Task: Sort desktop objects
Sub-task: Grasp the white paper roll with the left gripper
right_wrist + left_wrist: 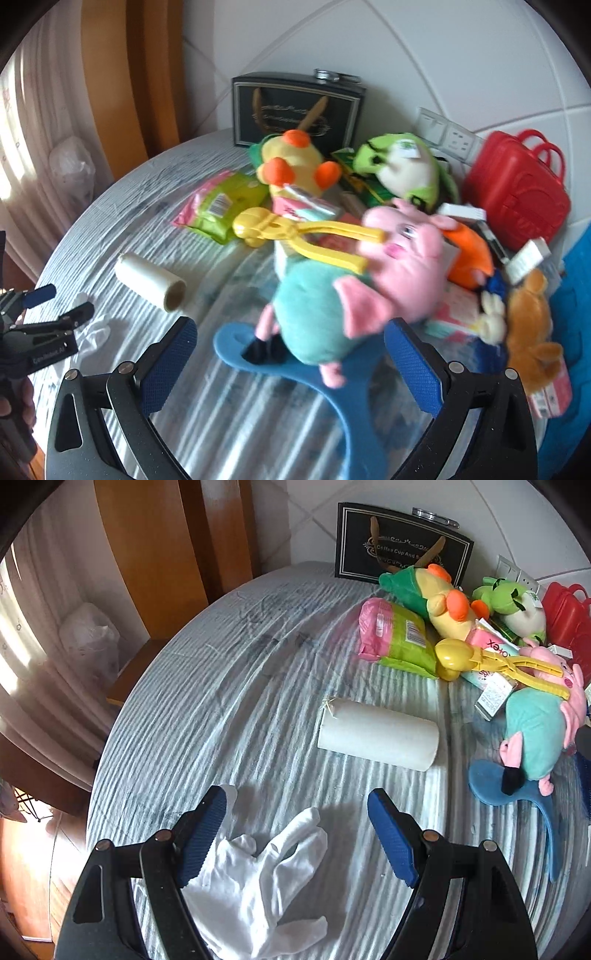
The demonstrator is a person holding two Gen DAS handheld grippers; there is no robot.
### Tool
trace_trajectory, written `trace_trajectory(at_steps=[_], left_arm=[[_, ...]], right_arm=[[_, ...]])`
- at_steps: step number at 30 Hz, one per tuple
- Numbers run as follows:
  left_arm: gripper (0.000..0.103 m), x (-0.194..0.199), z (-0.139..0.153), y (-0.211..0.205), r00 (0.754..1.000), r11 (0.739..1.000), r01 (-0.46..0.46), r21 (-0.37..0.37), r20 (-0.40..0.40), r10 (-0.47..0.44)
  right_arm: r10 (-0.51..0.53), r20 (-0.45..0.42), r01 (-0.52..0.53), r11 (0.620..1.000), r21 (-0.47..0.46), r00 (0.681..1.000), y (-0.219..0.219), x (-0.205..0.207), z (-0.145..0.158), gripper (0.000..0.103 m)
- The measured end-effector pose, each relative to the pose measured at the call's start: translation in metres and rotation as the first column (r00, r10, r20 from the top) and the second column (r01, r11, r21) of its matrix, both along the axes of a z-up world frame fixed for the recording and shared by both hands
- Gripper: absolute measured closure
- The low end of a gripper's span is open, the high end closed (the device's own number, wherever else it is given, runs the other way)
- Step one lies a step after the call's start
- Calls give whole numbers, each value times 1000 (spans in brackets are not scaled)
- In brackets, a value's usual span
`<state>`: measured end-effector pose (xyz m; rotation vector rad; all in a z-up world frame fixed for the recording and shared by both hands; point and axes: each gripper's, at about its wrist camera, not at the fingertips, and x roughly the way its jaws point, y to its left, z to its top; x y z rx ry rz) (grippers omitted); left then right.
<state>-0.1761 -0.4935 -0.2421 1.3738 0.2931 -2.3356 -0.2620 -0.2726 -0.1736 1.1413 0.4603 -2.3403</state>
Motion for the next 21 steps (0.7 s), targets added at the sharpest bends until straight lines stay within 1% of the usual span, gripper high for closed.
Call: trace_trajectory(at_steps=[6, 9, 12, 14, 16, 17, 18, 19, 20, 21], left_arm=[[24, -20, -29, -27, 999, 1000, -29, 13, 44, 28], [24, -33, -42, -39, 997, 999, -37, 14, 65, 36], [24, -48, -49, -48, 997, 999, -34, 23, 66, 33], [24, -61, -51, -52, 998, 999, -29, 19, 59, 28], [24, -76, -49, -55, 999, 1000, -19, 24, 43, 18], [24, -83, -47, -54, 999, 1000, -10, 29, 32, 9], [24, -88, -45, -53, 1000, 1000, -2, 28, 22, 1], [24, -92, -41, -50, 1000, 1000, 9, 27, 12, -10], [24, -95, -38, -46, 1000, 999, 20, 31, 1, -20], [24, -95, -34, -43, 1000, 999, 27, 38, -10, -27]], right_arm=[[102, 22, -103, 994, 48, 995, -68, -32, -30, 0], [143, 22, -144, 987, 72, 989, -95, -47, -46, 0], [175, 21, -176, 977, 117, 984, -118, -60, -67, 0], [195, 25, -196, 966, 167, 981, -130, -66, -84, 0], [227, -5, -220, 950, 224, 974, -136, -60, -96, 0], [251, 18, -248, 943, 223, 968, -138, -56, -101, 0], [261, 49, -265, 943, 200, 964, -137, -52, -104, 0], [274, 92, -286, 946, 154, 957, -135, -48, -107, 0], [276, 112, -290, 947, 135, 955, -132, -45, -109, 0], [258, 101, -271, 953, 139, 961, -126, -41, -109, 0]])
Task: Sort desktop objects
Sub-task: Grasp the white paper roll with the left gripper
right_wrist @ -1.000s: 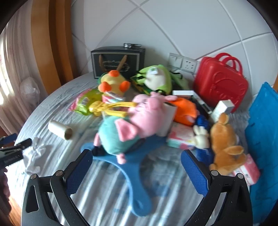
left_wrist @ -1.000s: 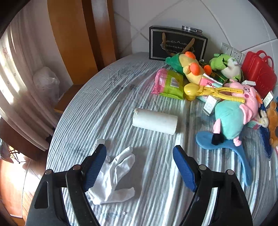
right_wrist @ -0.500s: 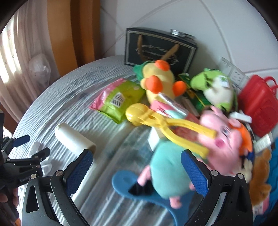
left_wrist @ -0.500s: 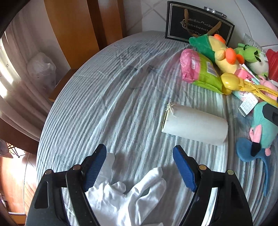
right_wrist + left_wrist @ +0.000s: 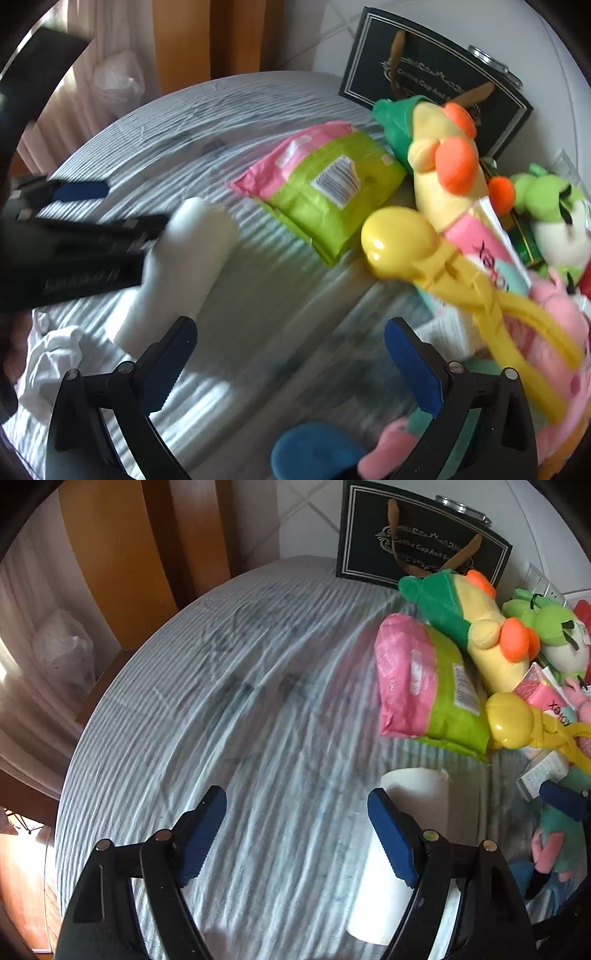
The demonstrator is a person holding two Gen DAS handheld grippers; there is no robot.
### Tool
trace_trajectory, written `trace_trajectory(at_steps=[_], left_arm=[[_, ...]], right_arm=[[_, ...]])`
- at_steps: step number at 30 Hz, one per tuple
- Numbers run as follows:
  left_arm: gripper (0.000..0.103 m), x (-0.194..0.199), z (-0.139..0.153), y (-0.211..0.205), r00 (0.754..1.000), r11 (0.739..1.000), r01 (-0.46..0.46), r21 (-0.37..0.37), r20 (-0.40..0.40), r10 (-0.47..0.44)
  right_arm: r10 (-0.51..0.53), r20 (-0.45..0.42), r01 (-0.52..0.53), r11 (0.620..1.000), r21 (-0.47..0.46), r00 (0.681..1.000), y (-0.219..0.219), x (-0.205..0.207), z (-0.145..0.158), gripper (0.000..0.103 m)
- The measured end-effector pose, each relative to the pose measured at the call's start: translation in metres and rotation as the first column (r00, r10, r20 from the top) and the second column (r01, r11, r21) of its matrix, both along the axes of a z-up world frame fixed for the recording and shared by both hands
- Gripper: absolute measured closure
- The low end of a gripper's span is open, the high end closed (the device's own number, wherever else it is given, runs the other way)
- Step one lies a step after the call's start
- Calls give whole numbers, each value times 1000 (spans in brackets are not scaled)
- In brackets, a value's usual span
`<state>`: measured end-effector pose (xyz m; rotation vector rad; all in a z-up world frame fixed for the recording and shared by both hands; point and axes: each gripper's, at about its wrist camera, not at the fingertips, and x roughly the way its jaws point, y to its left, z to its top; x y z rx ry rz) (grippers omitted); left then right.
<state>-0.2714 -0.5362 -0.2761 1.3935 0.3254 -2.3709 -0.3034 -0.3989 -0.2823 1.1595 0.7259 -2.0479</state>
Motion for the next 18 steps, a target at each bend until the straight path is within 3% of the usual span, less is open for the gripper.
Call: trace_trajectory(at_steps=[5, 8, 12, 14, 15, 18], left_arm=[[24, 9, 12, 30, 998, 998, 66, 24, -20, -65], [24, 13, 8, 51, 993, 993, 114, 21, 6, -114], [24, 9, -6, 70, 985, 986, 161, 38, 51, -163], [38, 7, -11, 76, 982, 983, 178, 41, 64, -180], [52, 6, -13, 78, 980, 982, 182, 40, 73, -185], [54, 4, -14, 78, 979, 981, 189, 37, 71, -191]], right_arm=[[-129, 3, 128, 982, -135, 992, 55, 3, 37, 0], [-201, -32, 191, 961, -198, 979, 89, 6, 66, 0], [-318, -59, 299, 930, -215, 946, 139, 2, 81, 0], [-389, -32, 375, 905, -199, 921, 163, -4, 74, 0], [-424, -6, 414, 889, -197, 906, 175, -8, 70, 0], [-499, 84, 504, 832, -232, 863, 202, -19, 64, 0]])
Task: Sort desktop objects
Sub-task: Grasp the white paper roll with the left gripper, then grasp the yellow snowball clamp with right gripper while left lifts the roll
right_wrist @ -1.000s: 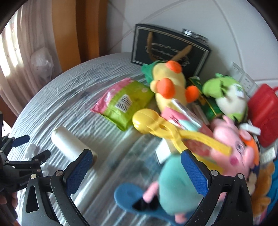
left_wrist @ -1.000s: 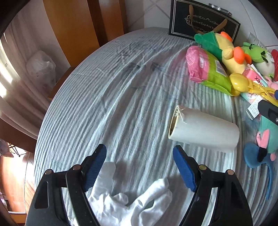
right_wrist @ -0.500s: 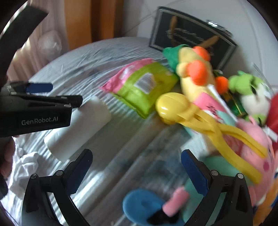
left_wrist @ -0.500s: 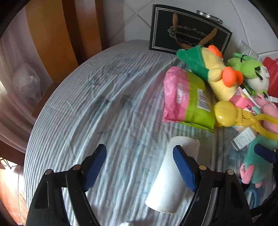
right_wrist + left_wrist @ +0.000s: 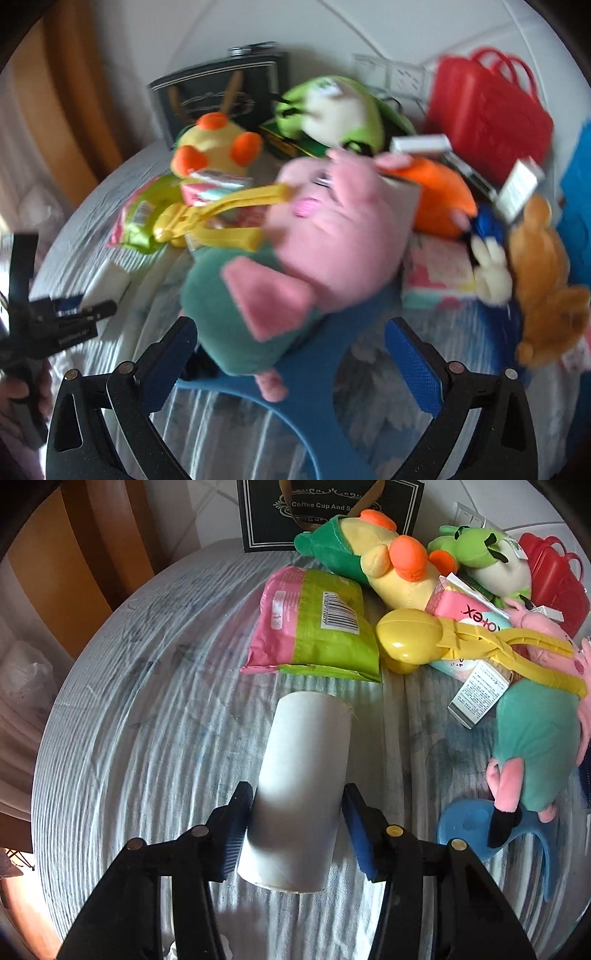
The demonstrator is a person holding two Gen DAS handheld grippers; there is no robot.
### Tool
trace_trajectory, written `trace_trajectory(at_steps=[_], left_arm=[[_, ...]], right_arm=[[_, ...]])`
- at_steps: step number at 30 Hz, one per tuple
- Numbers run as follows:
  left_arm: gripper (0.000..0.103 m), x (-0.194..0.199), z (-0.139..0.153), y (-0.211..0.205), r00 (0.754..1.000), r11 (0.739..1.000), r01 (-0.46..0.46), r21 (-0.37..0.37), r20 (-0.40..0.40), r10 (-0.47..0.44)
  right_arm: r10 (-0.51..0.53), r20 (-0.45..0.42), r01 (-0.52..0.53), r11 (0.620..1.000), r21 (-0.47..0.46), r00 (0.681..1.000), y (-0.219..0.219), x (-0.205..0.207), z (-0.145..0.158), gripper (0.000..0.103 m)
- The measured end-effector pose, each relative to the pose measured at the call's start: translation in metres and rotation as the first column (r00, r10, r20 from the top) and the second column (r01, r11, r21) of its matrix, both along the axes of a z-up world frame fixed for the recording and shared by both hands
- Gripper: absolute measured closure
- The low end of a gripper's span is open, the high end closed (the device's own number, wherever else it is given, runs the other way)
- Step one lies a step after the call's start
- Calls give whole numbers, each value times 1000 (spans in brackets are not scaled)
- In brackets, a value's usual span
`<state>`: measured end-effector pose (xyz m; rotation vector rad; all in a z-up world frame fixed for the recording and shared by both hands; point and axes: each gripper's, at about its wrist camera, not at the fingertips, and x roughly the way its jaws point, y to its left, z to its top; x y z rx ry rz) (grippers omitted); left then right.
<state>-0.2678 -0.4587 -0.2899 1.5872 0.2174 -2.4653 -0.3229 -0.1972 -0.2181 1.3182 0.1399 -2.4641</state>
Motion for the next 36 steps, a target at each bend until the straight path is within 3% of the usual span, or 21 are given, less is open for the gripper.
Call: trace_trajectory(at_steps=[3, 7, 9, 10, 14, 19, 21, 22, 23, 27, 31, 32, 33, 35, 36], left_arm=[[55, -4, 13, 1, 999, 1000, -6, -13, -35, 5], [57, -15, 55, 18, 984, 999, 31, -28, -174, -36], [58, -21, 66, 25, 977, 998, 39, -39, -208, -47], [58, -25, 68, 28, 975, 998, 44, -41, -214, -52], [58, -36, 63, 25, 978, 999, 34, -32, -205, -40], [58, -34, 55, 7, 980, 999, -21, -46, -199, 11], [58, -34, 50, -3, 981, 998, -48, -47, -192, 38], [58, -34, 48, -7, 981, 998, -55, -44, -188, 46], [58, -36, 44, -12, 981, 997, -62, -42, -184, 54], [58, -42, 39, -13, 980, 996, -59, -73, -197, 43], [58, -55, 32, -16, 980, 994, -66, -86, -192, 48], [58, -57, 30, -18, 980, 995, -67, -80, -191, 51], [58, -59, 28, -19, 980, 995, -69, -77, -192, 54], [58, -60, 29, -19, 979, 994, -71, -78, -199, 54], [58, -60, 29, -18, 978, 994, -71, -78, -200, 54]], right_arm=[[-64, 40, 66, 995, -69, 997, 18, -12, 1, 0], [-82, 45, 86, 992, -92, 996, 15, -23, 4, 1], [-76, 24, 78, 993, -87, 997, 9, -22, 12, 8], [-55, -6, 55, 996, -65, 998, 3, -20, 18, 14], [90, -84, -91, 996, -10, 992, -32, -20, 41, 15], [290, -115, -281, 956, 87, 950, -89, -36, 50, 17], [386, -106, -366, 916, 164, 917, -117, -40, 44, 36], [413, -100, -389, 901, 191, 905, -126, -40, 40, 54], [447, -83, -421, 879, 222, 890, -138, -42, 33, 60], [524, -11, -492, 807, 327, 852, -167, -46, -1, 57], [543, 42, -511, 759, 403, 839, -182, -54, -36, 29], [547, 35, -509, 751, 421, 836, -184, -54, -40, 28], [547, 24, -502, 749, 431, 837, -186, -54, -41, 30], [533, 7, -481, 760, 438, 846, -186, -57, -43, 52], [524, -7, -466, 764, 445, 852, -185, -58, -43, 57]])
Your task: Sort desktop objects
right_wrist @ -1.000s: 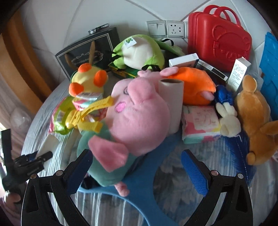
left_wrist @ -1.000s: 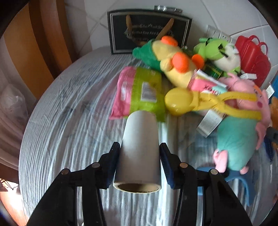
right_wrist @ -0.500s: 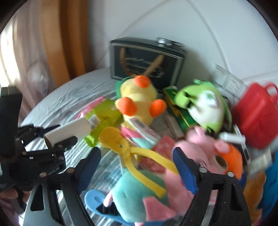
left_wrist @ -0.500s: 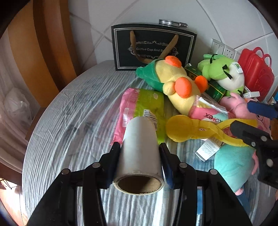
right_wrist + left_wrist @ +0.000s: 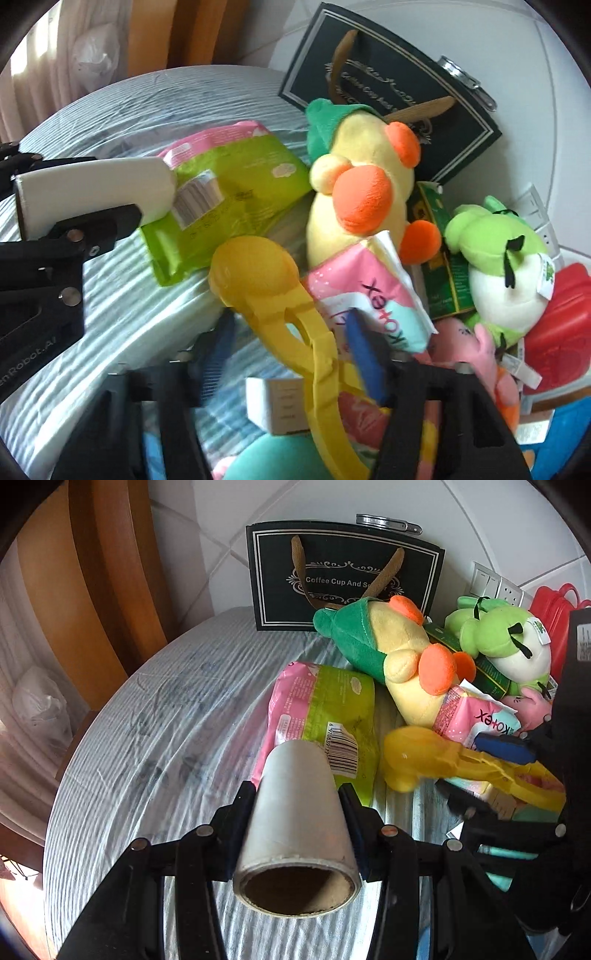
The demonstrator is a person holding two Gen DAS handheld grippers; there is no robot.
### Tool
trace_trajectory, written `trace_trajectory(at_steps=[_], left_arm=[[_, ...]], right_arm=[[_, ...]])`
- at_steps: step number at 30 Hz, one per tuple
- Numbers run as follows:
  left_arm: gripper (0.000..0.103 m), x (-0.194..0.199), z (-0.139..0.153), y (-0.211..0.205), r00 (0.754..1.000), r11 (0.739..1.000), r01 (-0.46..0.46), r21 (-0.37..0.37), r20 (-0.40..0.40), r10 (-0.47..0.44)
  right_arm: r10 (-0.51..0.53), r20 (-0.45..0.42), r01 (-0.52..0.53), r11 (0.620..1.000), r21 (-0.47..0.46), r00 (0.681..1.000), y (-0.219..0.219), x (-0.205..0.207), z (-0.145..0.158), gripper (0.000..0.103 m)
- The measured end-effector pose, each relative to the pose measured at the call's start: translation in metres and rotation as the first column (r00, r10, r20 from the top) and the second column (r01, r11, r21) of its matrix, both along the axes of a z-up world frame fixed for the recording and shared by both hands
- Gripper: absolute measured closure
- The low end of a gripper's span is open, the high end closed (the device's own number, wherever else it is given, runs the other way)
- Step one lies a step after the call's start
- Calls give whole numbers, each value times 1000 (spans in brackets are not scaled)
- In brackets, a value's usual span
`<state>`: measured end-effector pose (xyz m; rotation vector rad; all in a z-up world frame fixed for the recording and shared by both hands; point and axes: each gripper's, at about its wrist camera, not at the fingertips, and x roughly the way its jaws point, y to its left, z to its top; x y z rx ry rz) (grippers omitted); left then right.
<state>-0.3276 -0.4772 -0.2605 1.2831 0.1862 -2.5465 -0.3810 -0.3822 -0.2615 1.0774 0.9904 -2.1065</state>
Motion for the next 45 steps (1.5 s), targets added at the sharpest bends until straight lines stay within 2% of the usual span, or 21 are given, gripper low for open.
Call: trace_trajectory(at_steps=[1, 2, 4, 6, 8, 12, 17, 22, 27, 28, 30, 32, 36, 38, 41, 43, 45], left_arm=[[58, 1, 2, 1, 1000, 1000, 1, 0, -2, -1], [58, 2, 3, 2, 1000, 1000, 3, 4, -5, -3], [58, 6, 8, 4, 1000, 1000, 6, 10, -12, -6], [58, 12, 17, 8, 1000, 1000, 7, 4, -27, -7], [58, 19, 29, 11, 999, 1000, 8, -1, -49, -8], [58, 32, 60, 22, 995, 1000, 20, -24, -102, -22], [59, 59, 106, 44, 981, 998, 37, -56, -186, -47], [60, 98, 154, 74, 958, 994, 68, -83, -272, -88], [62, 135, 188, 110, 931, 988, 123, -90, -335, -146], [65, 142, 194, 119, 923, 986, 139, -91, -349, -162], [81, 153, 205, 138, 909, 981, 173, -92, -369, -195], [81, 158, 213, 158, 898, 973, 211, -90, -376, -229], [81, 165, 214, 196, 888, 965, 253, -70, -380, -261], [81, 168, 203, 212, 900, 966, 251, -68, -351, -259], [79, 169, 170, 221, 941, 978, 208, -32, -266, -209], [60, 171, 139, 222, 971, 986, 164, -10, -173, -163], [49, 180, 111, 222, 987, 993, 116, -12, -106, -117]], right_arm=[[-10, 0, 10, 1000, -10, 1000, 2, -2, 1, 71], [-22, 14, 23, 999, -30, 1000, 4, -4, 4, 78], [-51, 54, 56, 995, -82, 997, 10, -7, 11, 79], [-65, 56, 72, 989, -127, 996, 18, -4, 19, 79], [-78, 63, 88, 980, -178, 995, 23, 0, 31, 85], [-102, 66, 117, 953, -279, 993, 39, 13, 67, 85], [-128, 9, 123, 924, -362, 992, 61, 43, 115, 85], [-168, -53, 131, 900, -416, 984, 93, 80, 162, 85], [-231, -106, 156, 869, -470, 967, 139, 119, 204, 85], [-245, -116, 163, 864, -476, 962, 148, 126, 211, 85], [-278, -134, 181, 855, -486, 951, 168, 141, 223, 85], [-316, -149, 208, 846, -490, 937, 189, 154, 233, 85], [-386, -148, 270, 826, -495, 911, 236, 168, 244, 85], [-404, -142, 293, 824, -485, 903, 260, 174, 243, 85], [-397, -109, 306, 831, -465, 911, 288, 173, 226, 85], [-373, -68, 306, 841, -446, 925, 302, 170, 204, 85], [-352, -11, 313, 846, -432, 936, 315, 164, 178, 85]])
